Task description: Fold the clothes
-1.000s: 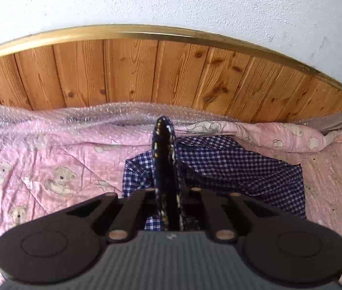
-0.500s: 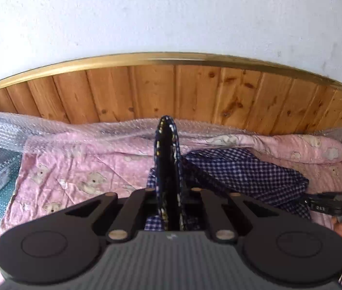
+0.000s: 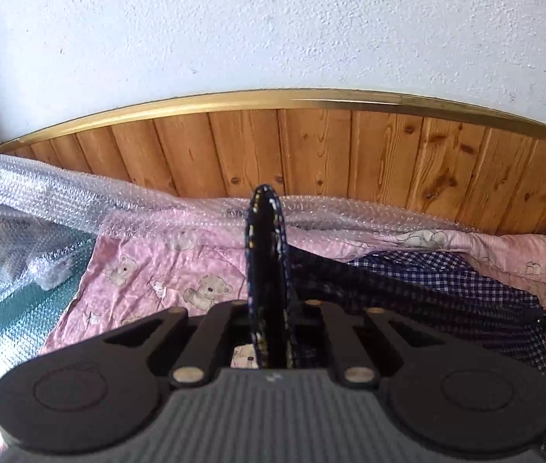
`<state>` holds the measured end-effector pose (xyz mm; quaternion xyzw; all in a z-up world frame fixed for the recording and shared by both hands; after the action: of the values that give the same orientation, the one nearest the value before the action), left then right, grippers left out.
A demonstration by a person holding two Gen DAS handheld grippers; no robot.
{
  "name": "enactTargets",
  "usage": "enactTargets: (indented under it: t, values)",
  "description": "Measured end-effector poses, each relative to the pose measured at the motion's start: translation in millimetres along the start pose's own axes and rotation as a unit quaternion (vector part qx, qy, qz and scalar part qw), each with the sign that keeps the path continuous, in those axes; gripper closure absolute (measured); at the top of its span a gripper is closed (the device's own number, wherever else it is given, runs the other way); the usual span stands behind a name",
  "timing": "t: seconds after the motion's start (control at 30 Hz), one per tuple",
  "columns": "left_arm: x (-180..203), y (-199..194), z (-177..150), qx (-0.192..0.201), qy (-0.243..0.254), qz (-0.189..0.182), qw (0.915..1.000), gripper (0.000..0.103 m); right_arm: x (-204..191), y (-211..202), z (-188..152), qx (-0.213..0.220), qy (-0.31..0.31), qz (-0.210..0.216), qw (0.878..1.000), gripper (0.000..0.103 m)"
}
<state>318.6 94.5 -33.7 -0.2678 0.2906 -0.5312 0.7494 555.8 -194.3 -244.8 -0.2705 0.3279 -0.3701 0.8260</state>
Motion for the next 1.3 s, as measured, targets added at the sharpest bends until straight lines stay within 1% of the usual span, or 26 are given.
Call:
enactTargets:
  t: [0.07, 0.1, 0.13, 0.17, 0.23, 0.3, 0.33, 0.4, 0.47, 0.5, 0.53, 0.57, 0.6, 0.63, 0.7, 0.83, 0.87, 0.97, 1.0, 1.03, 1.07, 1.13, 1.2, 1.23, 1.27, 1.3]
  values:
    - [0.0, 3.4, -1.7, -0.009, -0.006, -0.008, 0.9999, 0.097, -1.8, 6.2, 7.3, 0.002, -0.003, 0.000, 1.000, 0.084]
    - [2.4, 3.7, -2.2, -0.008, -0.006, -0.024, 0.9997, 0.097, 0.8, 7.1, 11.2, -0.003, 0.012, 0.003, 1.000, 0.083]
    - [5.1, 1.8, -2.2, -0.002, -0.005, -0.039, 0.9992, 0.097, 6.1, 5.9, 14.8, -0.004, 0.043, 0.020, 0.999, 0.079]
    - [9.1, -1.8, -1.6, 0.006, 0.001, -0.045, 0.9990, 0.097, 14.7, 0.3, 16.7, 0.009, 0.086, 0.045, 0.995, 0.079]
    - [19.9, -9.7, -0.8, 0.025, 0.026, -0.056, 0.9978, 0.097, 30.8, -10.6, 16.9, 0.033, 0.158, 0.081, 0.983, 0.079]
    - [32.2, -20.4, -1.7, 0.044, 0.048, -0.073, 0.9952, 0.097, 28.0, -8.5, 15.4, 0.017, 0.128, 0.056, 0.990, 0.079]
    - [39.3, -27.3, -2.8, 0.054, 0.060, -0.083, 0.9933, 0.097, 26.7, -7.4, 14.6, 0.009, 0.113, 0.044, 0.993, 0.093]
    - [58.0, -47.1, -7.8, 0.082, 0.094, -0.099, 0.9872, 0.097, 24.5, -6.6, 13.2, -0.005, 0.087, 0.023, 0.996, 0.088]
    - [78.0, -70.8, -16.8, 0.113, 0.127, -0.122, 0.9779, 0.097, 31.3, -26.9, 13.0, 0.019, 0.136, 0.067, 0.988, 0.081]
    - [92.9, -87.7, -26.9, 0.133, 0.154, -0.143, 0.9687, 0.097, 33.5, -36.0, 9.3, 0.020, 0.151, 0.091, 0.984, 0.078]
    - [109.1, -105.0, -39.2, 0.152, 0.186, -0.165, 0.9565, 0.097, 35.8, -45.1, 5.6, 0.022, 0.167, 0.115, 0.979, 0.072]
    - [129.3, -123.4, -58.4, 0.171, 0.240, -0.187, 0.9372, 0.097, 38.2, -53.8, 1.6, 0.023, 0.183, 0.139, 0.973, 0.066]
    - [146.2, -138.0, -76.2, 0.185, 0.285, -0.205, 0.9179, 0.097, 42.7, -58.7, -5.8, 0.013, 0.205, 0.167, 0.964, 0.064]
    - [153.0, -140.4, -89.4, 0.183, 0.308, -0.215, 0.9085, 0.097, 48.4, -63.3, -15.7, -0.001, 0.230, 0.192, 0.954, 0.062]
    - [166.6, -145.3, -115.8, 0.179, 0.354, -0.234, 0.8877, 0.097, 56.4, -59.5, -33.8, -0.029, 0.267, 0.217, 0.939, 0.061]
    - [193.5, -155.2, -169.0, 0.169, 0.443, -0.269, 0.8385, 0.097, 64.1, -46.0, -55.4, -0.055, 0.288, 0.216, 0.931, 0.061]
    - [200.1, -157.6, -182.3, 0.166, 0.464, -0.277, 0.8247, 0.097, 66.2, -42.9, -60.3, -0.060, 0.295, 0.217, 0.929, 0.061]
    - [219.8, -165.0, -222.4, 0.157, 0.526, -0.301, 0.7796, 0.097, 76.3, -41.4, -63.9, -0.045, 0.337, 0.231, 0.912, 0.058]
    - [226.3, -167.5, -235.8, 0.154, 0.546, -0.309, 0.7634, 0.097, 78.5, -41.2, -65.1, -0.043, 0.345, 0.235, 0.908, 0.058]
    - [230.2, -169.7, -246.0, 0.151, 0.561, -0.314, 0.7508, 0.097, 77.9, -40.2, -65.4, -0.044, 0.345, 0.237, 0.907, 0.058]
    - [226.2, -170.9, -246.8, 0.151, 0.562, -0.312, 0.7509, 0.097, 76.9, -39.0, -65.5, -0.045, 0.344, 0.239, 0.907, 0.058]
    - [218.2, -173.5, -248.2, 0.150, 0.564, -0.308, 0.7511, 0.097, 68.3, -38.1, -62.8, -0.055, 0.318, 0.243, 0.914, 0.059]
    - [209.9, -176.6, -249.5, 0.150, 0.567, -0.302, 0.7516, 0.097, 52.6, -41.5, -56.4, -0.064, 0.258, 0.220, 0.939, 0.077]
    - [204.3, -180.3, -249.8, 0.156, 0.570, -0.291, 0.7528, 0.098, 45.3, -43.3, -55.3, -0.070, 0.229, 0.210, 0.948, 0.094]
    - [198.9, -183.4, -249.6, 0.160, 0.571, -0.281, 0.7549, 0.098, 38.4, -44.7, -54.5, -0.076, 0.203, 0.200, 0.956, 0.095]
    - [194.0, -184.3, -247.7, 0.159, 0.566, -0.275, 0.7606, 0.098, 34.6, -43.3, -56.8, -0.082, 0.191, 0.191, 0.959, 0.095]
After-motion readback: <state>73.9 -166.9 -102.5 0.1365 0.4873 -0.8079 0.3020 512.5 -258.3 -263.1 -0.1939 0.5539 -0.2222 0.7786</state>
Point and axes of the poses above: each gripper's, at about its wrist camera, not at the fingertips, and y roughly the way its jaws point, x to its right, z to its top, the point moved 2 cm from there along y, roughly the way its jaws point, and after that the axes turned 3 degrees about y, right-handed, at the moved point
